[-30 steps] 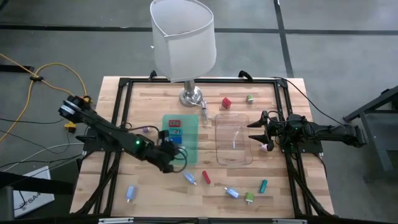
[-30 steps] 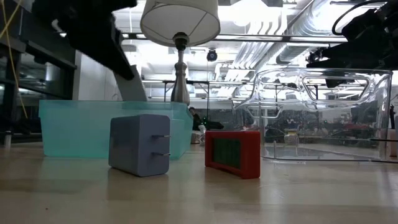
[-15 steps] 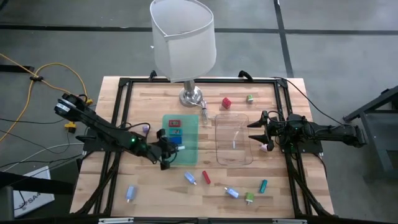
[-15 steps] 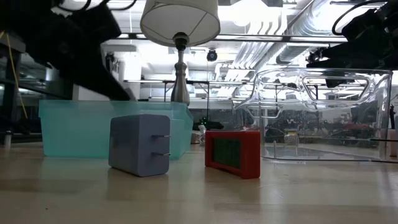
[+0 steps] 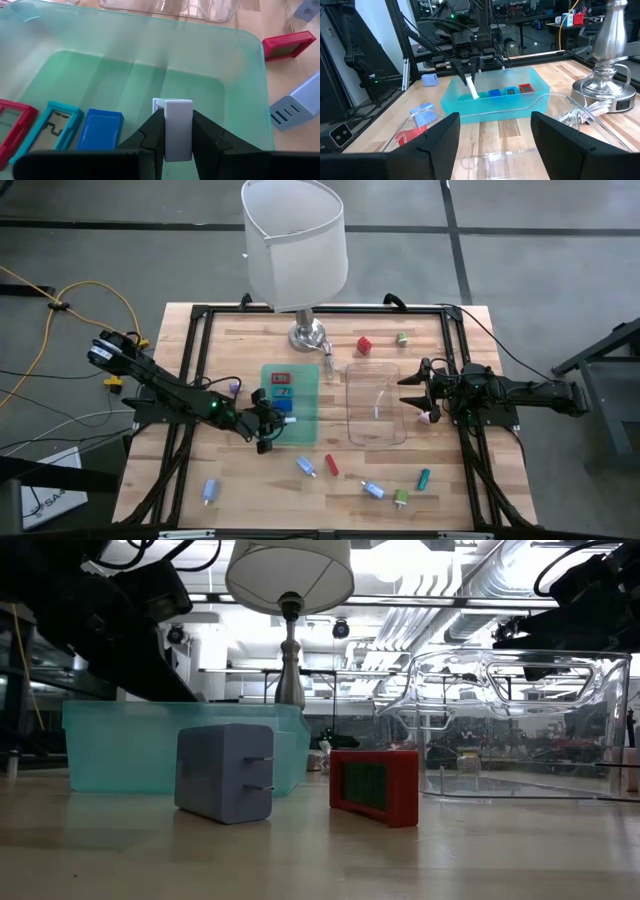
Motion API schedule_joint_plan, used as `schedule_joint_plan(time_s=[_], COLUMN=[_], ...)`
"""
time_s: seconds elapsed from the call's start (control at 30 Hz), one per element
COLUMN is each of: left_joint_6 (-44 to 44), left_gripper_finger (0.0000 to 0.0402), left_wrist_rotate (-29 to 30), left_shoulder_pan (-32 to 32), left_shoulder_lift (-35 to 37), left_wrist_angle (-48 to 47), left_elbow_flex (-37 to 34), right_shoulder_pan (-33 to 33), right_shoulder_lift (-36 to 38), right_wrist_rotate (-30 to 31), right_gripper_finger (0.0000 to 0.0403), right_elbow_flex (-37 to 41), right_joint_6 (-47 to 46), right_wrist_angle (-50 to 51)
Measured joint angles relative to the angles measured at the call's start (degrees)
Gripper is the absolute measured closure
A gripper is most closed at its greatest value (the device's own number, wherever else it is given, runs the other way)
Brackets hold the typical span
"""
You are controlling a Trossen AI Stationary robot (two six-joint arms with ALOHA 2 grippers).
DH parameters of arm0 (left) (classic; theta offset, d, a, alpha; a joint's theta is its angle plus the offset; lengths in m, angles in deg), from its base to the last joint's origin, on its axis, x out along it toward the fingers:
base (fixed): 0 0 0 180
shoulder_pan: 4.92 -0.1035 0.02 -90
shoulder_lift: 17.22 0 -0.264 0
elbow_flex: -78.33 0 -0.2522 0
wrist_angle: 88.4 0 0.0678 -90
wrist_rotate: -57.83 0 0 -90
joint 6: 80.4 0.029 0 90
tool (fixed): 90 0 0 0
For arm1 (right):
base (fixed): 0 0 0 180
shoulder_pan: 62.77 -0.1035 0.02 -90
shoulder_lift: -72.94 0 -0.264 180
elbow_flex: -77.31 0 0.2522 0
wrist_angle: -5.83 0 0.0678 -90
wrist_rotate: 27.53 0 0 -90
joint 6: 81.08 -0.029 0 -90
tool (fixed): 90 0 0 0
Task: Pick & Place Office items
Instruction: Put the white digital clock into the green bin
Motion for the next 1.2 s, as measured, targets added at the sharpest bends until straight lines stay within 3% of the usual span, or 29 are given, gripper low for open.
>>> schedule_joint_plan(time_s=[0.9, 1.2], left_joint_6=[-1.5, -1.7], left_gripper_finger=[0.0297, 0.0297], left_wrist_rotate=[0.0, -5.9], left_shoulder_pan=[-1.7, -4.0], left_shoulder_lift=[0.0, -0.1], left_wrist_angle=[-0.8, 0.0], left_elbow_flex=[0.0, 0.0], right_shoulder_pan=[0.0, 0.0], right_shoulder_lift=[0.0, 0.0], right_wrist_rotate=[0.0, 0.0], right_gripper_finger=[0.0171, 0.0171], right_elbow_flex=[0.0, 0.0], right_joint_6=[0.0, 0.0], right_wrist_angle=[0.0, 0.0])
